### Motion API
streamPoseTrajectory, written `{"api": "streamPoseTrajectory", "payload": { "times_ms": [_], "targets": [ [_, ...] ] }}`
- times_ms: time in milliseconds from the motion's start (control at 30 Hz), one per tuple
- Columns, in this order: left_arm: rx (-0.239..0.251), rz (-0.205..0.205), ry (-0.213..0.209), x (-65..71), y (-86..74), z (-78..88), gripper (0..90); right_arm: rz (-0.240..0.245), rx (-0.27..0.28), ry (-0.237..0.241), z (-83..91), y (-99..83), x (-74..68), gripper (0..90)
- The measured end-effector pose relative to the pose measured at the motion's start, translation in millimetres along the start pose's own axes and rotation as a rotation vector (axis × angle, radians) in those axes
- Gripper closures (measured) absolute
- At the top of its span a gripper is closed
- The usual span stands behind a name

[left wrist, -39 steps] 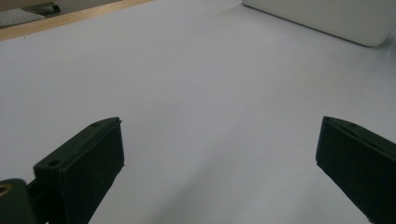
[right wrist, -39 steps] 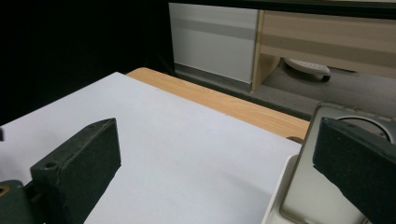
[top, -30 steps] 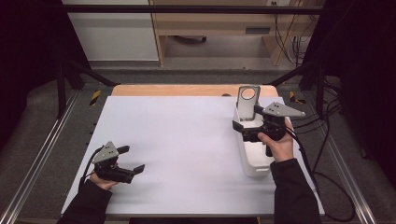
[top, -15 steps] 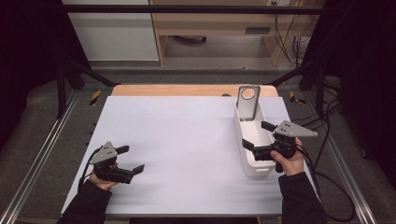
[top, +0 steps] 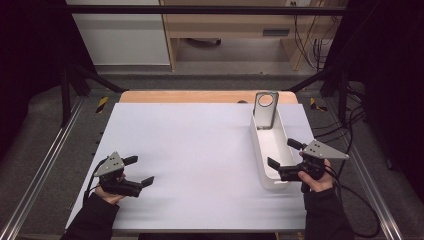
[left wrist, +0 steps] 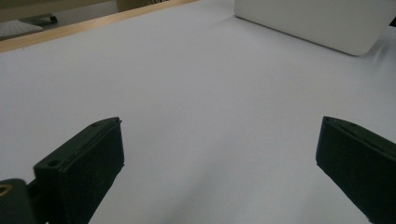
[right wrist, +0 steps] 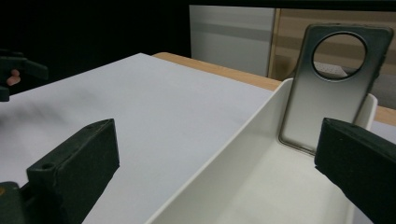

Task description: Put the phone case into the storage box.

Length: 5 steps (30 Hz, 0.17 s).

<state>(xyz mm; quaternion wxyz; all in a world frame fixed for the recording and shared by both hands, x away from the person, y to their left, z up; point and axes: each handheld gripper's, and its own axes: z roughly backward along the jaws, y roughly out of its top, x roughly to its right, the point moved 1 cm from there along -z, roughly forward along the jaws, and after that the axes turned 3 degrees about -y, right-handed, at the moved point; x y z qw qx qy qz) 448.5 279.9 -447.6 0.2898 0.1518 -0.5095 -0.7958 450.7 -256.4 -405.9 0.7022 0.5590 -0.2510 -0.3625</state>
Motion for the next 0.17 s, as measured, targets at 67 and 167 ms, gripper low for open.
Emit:
{"api": "streamPoseTrajectory", "payload": {
  "times_ms": [67, 167],
  "targets": [
    [0.004, 0.001, 0.000, -0.3, 0.2, 0.4, 0.4, -0.006, 0.002, -0.003, 2.3, -1.8, 2.1, 0.3],
    [0.003, 0.000, 0.002, -0.4, 0.3, 0.4, 0.4, -0.012, 0.004, -0.008, 5.0, -3.8, 4.8, 0.3]
  ]
}}
